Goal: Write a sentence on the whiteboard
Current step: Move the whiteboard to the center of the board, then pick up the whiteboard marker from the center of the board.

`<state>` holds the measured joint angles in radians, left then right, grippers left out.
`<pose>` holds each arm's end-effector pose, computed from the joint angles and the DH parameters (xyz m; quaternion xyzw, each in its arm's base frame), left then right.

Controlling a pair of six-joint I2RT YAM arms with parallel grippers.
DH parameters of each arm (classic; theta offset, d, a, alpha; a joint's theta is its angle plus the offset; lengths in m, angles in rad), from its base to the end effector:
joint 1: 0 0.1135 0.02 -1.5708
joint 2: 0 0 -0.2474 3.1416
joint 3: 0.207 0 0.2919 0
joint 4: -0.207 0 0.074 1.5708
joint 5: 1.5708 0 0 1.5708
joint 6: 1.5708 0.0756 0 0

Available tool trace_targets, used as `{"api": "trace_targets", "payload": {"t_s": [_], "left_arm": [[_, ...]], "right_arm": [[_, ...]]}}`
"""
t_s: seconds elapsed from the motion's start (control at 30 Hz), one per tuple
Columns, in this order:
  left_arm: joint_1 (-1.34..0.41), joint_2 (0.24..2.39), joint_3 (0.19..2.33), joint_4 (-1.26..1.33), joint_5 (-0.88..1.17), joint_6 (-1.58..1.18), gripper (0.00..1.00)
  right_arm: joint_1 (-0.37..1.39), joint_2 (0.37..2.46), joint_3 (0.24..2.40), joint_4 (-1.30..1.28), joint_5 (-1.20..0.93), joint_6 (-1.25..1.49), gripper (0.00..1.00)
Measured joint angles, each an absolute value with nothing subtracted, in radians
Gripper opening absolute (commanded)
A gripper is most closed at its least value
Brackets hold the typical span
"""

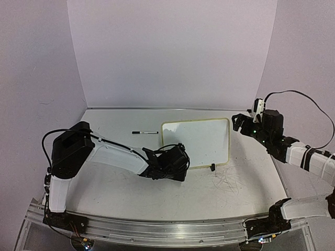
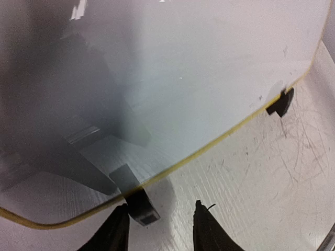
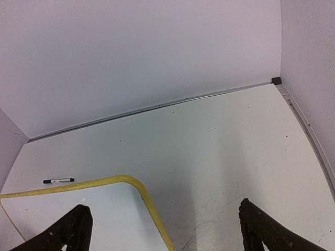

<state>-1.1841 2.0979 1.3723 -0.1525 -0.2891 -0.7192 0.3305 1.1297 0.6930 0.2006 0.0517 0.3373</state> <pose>0.2053 -0.4471 0.0699 0.1668 0.9170 -0.1949 0.3053 0.3266 0.1079 0.2358 0.0187 0.7851 0.1836 0.5912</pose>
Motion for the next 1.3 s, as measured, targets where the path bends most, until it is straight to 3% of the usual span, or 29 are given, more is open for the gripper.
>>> {"api": "trace_targets", "payload": {"t_s": [0.13, 0.23, 0.4, 0.53, 0.67, 0.9, 1.3], "left_arm": [[-1.196, 2.003, 1.271, -0.123, -0.275, -0.695, 0.70], [-1.201, 1.882, 1.193, -0.118, -0.294, -0.672, 0.79], [-1.128, 1.593, 1.028, -0.070, -0.339, -0.620, 0.83], [-0.912, 1.427, 0.956, -0.042, -0.333, -0.599, 0.86], [-0.685, 1.404, 0.947, -0.034, -0.276, -0.598, 0.85], [-0.423, 1.684, 1.153, -0.047, 0.009, -0.573, 0.83], [-0.402, 2.240, 1.644, -0.045, 0.302, -0.459, 0.72]], "right_arm": [[0.331, 1.130, 0.695, 0.179, 0.052, 0.313, 0.98], [0.331, 1.130, 0.700, 0.162, 0.053, 0.289, 0.98], [0.331, 1.130, 0.727, 0.146, 0.051, 0.255, 0.98], [0.331, 1.141, 0.758, 0.145, 0.033, 0.230, 0.98], [0.332, 1.148, 0.775, 0.136, 0.029, 0.203, 0.98], [0.337, 1.148, 0.793, 0.080, 0.027, 0.183, 0.98], [0.348, 1.061, 0.812, -0.030, 0.012, 0.157, 0.98]]}}
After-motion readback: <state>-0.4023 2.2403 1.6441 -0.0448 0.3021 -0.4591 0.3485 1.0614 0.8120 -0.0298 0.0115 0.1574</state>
